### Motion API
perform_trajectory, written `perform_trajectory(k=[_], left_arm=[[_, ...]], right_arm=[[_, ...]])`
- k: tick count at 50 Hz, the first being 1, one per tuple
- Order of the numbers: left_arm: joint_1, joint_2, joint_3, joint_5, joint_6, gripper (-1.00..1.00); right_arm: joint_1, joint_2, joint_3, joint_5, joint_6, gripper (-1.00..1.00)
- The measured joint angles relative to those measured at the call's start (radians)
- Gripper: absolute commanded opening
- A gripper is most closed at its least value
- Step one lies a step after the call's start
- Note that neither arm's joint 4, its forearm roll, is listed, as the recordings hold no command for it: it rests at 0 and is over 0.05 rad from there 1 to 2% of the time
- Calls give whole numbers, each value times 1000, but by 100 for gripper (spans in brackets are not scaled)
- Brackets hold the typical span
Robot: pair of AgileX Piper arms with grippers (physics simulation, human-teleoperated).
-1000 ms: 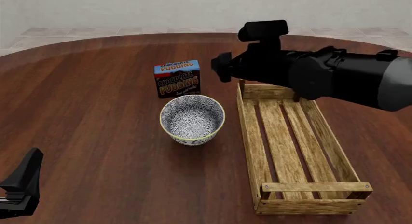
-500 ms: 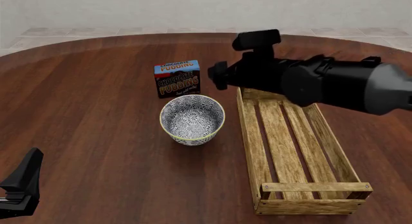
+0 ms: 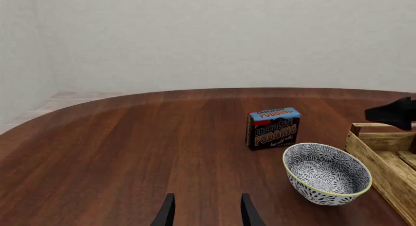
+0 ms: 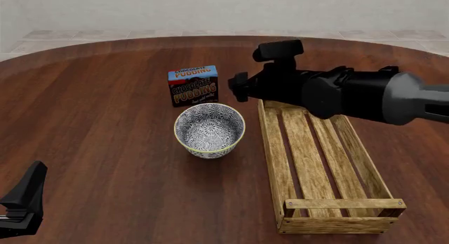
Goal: Pick up the bowl on the left and put it in the tray.
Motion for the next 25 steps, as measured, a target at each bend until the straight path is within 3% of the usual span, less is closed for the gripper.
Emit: perform_trajectory(k=[25], left_arm=[[0,0,0,0,0,100]], right_arm=[[-1,64,-2,-18,-10,100]])
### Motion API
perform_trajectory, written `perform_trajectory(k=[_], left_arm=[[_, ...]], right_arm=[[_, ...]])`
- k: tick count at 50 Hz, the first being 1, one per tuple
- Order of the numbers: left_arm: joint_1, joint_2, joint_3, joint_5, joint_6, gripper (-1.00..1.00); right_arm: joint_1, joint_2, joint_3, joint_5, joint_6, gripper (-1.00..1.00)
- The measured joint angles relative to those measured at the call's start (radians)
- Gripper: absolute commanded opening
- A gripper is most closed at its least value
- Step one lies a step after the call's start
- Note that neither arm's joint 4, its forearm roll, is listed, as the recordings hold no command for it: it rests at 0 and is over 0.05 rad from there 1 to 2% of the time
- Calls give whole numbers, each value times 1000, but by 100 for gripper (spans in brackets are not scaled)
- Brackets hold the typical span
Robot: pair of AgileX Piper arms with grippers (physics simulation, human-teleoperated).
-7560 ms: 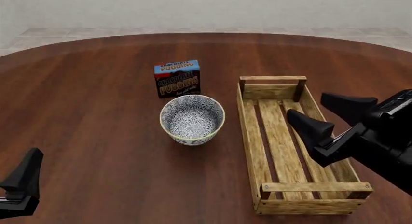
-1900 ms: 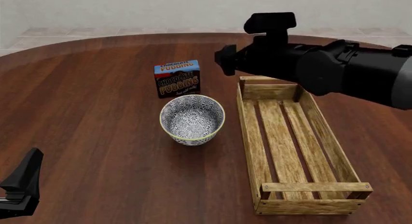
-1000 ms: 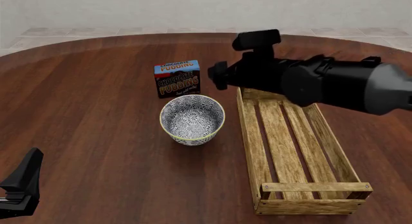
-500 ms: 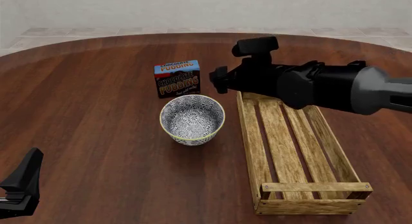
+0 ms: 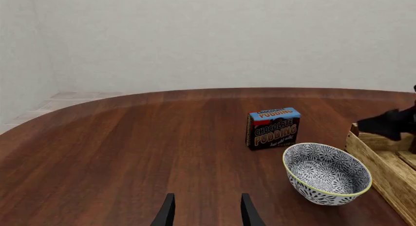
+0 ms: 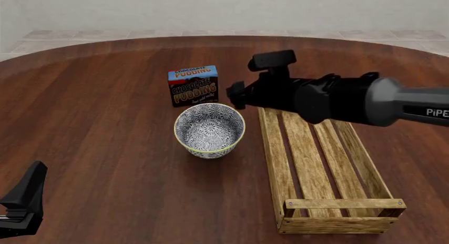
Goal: Pick up the bowl on the left and put it in the tray.
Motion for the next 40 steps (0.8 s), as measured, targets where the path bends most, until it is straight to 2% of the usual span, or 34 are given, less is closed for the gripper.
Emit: perform_trajectory(k=[40], left_arm=[[0,0,0,0,0,100]], right_arm=[[-16,101,-30,-32,-24,100]])
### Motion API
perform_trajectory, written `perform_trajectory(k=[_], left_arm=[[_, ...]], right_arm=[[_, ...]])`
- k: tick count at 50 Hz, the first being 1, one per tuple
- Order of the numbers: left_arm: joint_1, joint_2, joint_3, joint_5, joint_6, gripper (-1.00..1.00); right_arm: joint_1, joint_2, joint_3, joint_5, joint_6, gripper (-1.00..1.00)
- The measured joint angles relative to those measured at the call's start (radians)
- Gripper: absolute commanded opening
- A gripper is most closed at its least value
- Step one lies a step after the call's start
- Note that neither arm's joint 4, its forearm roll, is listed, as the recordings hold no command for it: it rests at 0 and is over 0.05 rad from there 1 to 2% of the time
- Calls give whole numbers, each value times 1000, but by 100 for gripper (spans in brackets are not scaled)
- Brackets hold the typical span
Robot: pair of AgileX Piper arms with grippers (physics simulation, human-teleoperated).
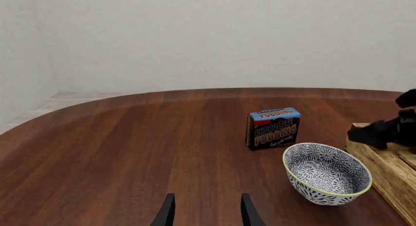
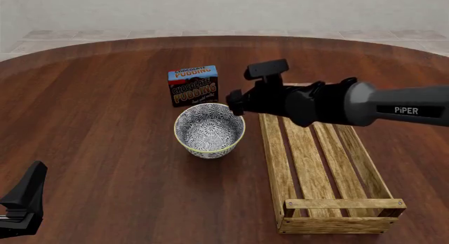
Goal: Pick up the bowl on the left and put it in the tray.
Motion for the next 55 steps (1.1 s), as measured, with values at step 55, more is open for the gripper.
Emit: perform_trajectory(k=[55], left_arm=[[0,0,0,0,0,100]], right_arm=[[25,40,7,-26,-16,100]])
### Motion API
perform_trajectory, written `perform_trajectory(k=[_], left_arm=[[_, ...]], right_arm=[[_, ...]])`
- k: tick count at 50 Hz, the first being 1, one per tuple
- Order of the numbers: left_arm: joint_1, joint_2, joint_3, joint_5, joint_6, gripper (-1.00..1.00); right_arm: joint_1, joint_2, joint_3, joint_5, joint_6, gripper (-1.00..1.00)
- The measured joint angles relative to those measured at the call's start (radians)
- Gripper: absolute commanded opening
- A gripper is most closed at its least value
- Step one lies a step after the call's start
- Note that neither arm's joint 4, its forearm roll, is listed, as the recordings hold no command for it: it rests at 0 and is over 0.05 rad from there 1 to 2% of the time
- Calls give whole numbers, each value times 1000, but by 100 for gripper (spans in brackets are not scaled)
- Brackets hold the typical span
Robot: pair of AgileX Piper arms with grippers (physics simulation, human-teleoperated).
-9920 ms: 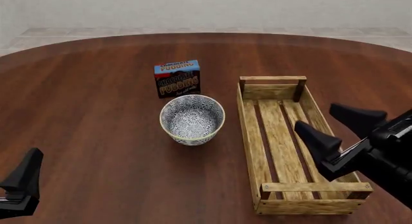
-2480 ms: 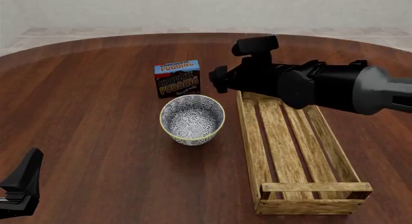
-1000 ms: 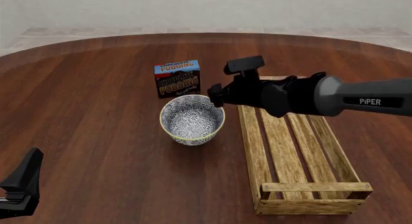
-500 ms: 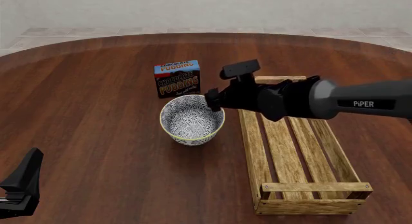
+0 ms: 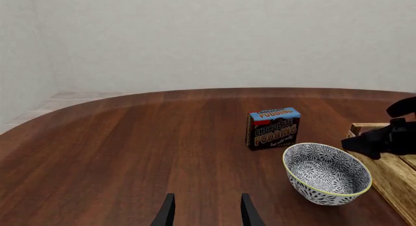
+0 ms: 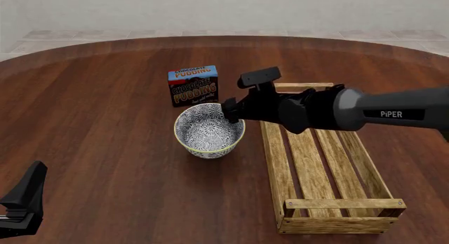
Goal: Pick up the bowl on the left and put it in the tray.
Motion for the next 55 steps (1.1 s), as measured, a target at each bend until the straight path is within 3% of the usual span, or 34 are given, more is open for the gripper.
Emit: perform_trajectory(k=[55], left_arm=[[0,0,0,0,0,100]], right_arm=[[-9,54,-17,-23,11,100]])
